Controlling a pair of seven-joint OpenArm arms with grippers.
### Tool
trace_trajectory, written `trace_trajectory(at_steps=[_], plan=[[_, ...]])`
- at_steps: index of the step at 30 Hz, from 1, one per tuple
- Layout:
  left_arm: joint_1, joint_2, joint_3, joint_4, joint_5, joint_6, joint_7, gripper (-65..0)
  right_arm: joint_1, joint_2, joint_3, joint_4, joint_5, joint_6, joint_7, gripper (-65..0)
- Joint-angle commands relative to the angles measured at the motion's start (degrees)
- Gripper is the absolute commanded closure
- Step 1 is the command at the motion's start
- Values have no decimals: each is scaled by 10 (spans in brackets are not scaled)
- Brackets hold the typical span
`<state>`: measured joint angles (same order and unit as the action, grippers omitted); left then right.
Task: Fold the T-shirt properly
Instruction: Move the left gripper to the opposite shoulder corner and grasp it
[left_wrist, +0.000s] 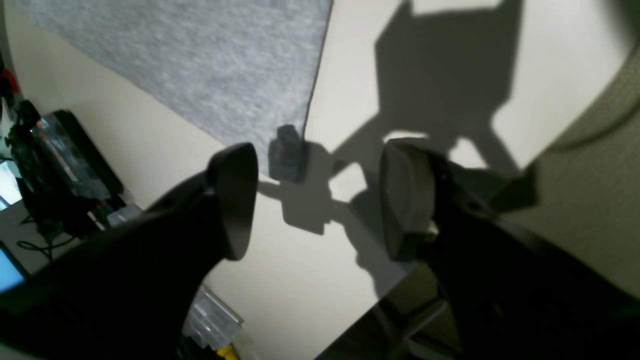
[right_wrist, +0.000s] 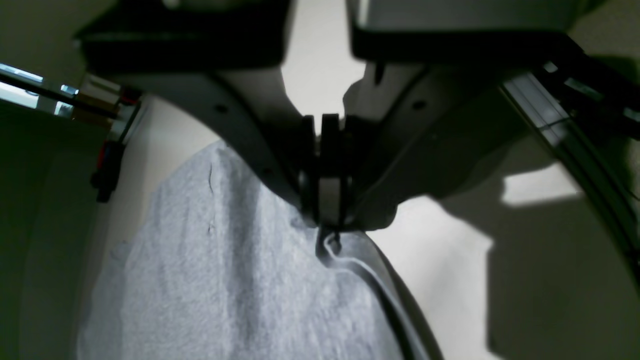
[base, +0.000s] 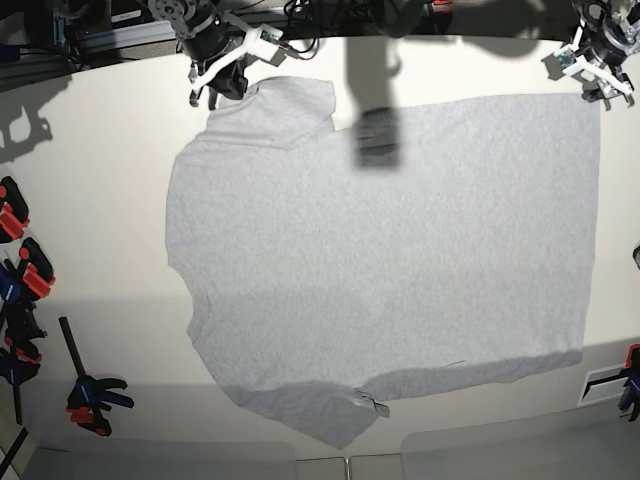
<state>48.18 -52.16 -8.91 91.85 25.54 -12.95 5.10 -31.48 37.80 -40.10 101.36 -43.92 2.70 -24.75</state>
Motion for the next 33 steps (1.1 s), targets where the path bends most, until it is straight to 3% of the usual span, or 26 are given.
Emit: trace_trajectory(at_steps=[1,9,16,20,23,27,30,33], plan=[[-9,-7,-4,2,-5,3,-7,-360,-14,6,-5,-10,36,31,-23,0],[-81,4,33,-35,-66,2,-1,-354,-14,6,-5,-10,36,24,-23,0],[-154,7,158,-124,-33,14,15,-354,-14,6,-5,-10,36,13,-23,0],[-192,7,208,-166,-26,24,51,-351,-14,6,-5,-10,36,11,-23,0],[-192,7,224,-164,-26,23,58,-274,-17,6,-5,-10,36,11,-23,0],[-185,7,226,-152,-27,24,58,0,-30,6,-5,-10,36,10,-23,0],[-187,7,226,-152,-26,25,58,0,-39,6,-5,-10,35,6,-21,0],[-186,7,226,-152,-26,69,72,0,-40,6,-5,-10,34,-36,-32,0]])
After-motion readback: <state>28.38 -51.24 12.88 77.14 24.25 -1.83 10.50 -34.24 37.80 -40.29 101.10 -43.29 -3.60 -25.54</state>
